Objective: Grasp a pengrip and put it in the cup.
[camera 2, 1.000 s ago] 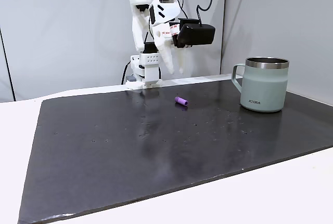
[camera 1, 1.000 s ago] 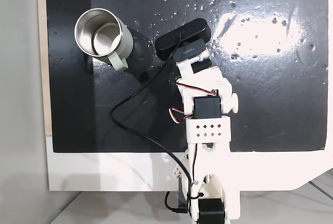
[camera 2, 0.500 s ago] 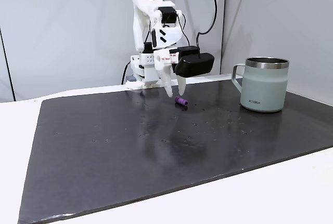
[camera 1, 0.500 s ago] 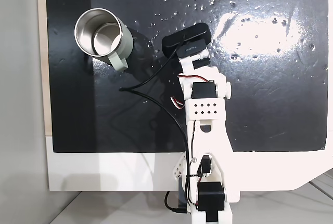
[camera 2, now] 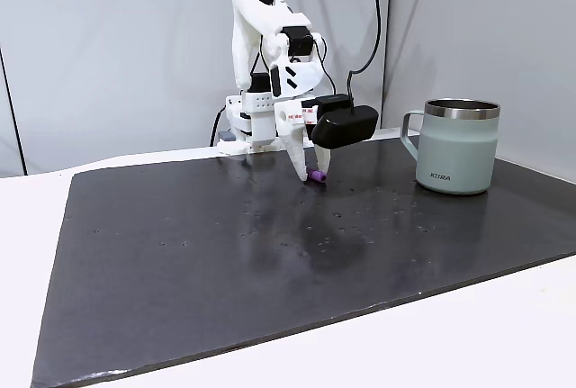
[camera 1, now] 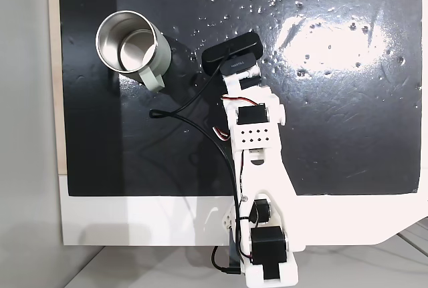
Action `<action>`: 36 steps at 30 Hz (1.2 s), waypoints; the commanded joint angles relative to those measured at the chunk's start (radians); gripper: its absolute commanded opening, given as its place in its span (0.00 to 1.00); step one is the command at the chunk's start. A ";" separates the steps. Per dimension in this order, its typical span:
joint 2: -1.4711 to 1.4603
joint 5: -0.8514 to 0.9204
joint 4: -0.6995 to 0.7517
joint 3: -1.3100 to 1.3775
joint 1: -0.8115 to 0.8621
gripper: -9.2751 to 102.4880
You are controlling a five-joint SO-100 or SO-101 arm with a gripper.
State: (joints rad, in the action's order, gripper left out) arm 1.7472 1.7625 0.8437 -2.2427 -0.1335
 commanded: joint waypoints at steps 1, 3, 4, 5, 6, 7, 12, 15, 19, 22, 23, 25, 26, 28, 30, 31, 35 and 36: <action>0.005 -0.014 -0.046 -0.015 -0.011 0.27; 0.005 -0.017 -0.066 -0.037 -0.015 0.27; 0.005 -0.017 -0.072 -0.048 -0.017 0.27; 0.006 -0.017 -0.083 -0.060 -0.017 0.27; 0.008 -0.015 -0.097 -0.072 -0.017 0.27; 0.009 -0.015 -0.109 -0.081 -0.017 0.26; 0.015 -0.023 -0.144 -0.106 -0.017 0.18; 0.025 -0.034 -0.169 -0.124 -0.017 0.11; 0.035 -0.051 -0.186 -0.140 -0.017 0.08; 0.049 -0.092 -0.193 -0.147 -0.021 0.08; 0.055 -0.121 -0.190 -0.147 -0.026 0.08; 0.074 -0.192 -0.132 -0.117 -0.040 0.08; 0.087 -0.233 -0.075 -0.081 -0.046 0.08; 0.121 -0.331 0.026 -0.002 -0.061 0.08; 0.169 -0.414 0.106 0.071 -0.080 0.08; 0.195 -0.456 0.137 0.101 -0.092 0.08; 0.276 -0.607 0.196 0.212 -0.132 0.08; 0.278 -0.650 0.212 0.253 -0.140 0.08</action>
State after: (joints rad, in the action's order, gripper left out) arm 1.9635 1.2226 1.0293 -2.1230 -0.2546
